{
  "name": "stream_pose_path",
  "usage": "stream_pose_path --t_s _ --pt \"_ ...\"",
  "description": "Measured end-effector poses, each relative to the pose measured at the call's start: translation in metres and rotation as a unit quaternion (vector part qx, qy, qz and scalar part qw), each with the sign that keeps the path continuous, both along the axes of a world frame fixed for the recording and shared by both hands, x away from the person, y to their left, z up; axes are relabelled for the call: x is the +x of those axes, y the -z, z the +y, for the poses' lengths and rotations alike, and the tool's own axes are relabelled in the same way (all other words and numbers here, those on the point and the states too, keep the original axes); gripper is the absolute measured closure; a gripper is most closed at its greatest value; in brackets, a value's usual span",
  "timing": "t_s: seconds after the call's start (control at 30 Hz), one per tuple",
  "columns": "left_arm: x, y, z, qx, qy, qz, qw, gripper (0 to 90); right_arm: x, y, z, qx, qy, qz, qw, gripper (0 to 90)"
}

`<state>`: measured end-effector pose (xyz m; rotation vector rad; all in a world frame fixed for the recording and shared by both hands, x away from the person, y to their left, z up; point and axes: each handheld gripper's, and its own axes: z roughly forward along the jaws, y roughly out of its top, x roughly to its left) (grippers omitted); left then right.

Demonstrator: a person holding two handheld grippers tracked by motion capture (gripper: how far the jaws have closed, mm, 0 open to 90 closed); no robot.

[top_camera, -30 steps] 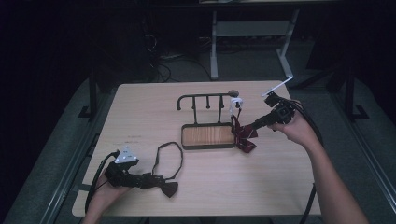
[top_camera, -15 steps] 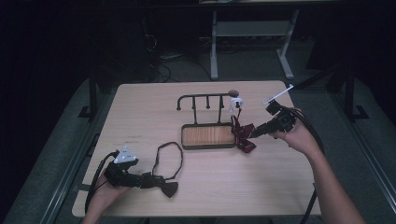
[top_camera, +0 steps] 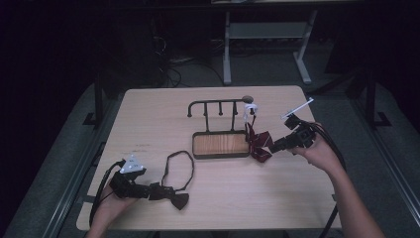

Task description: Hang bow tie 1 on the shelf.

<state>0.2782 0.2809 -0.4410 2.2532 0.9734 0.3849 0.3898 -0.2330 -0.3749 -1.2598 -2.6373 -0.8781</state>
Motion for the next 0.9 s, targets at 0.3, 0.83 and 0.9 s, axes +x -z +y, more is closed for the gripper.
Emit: stream_pose_path --t_s 0.3,0.83,0.9 --pt "0.000 0.000 -0.001 0.003 0.003 -0.001 1.0000 25.9 -0.010 0.009 -0.003 0.001 0.001 0.000 1.0000 53.0" --pt "0.001 -0.001 -0.001 0.000 0.003 -0.001 1.0000 25.9 -0.037 0.021 -0.009 0.011 -0.001 -0.008 0.9999 51.4" --pt "0.000 -0.001 -0.001 -0.002 0.002 -0.002 1.0000 25.9 -0.037 0.022 -0.010 0.011 -0.002 -0.011 0.9999 51.1"
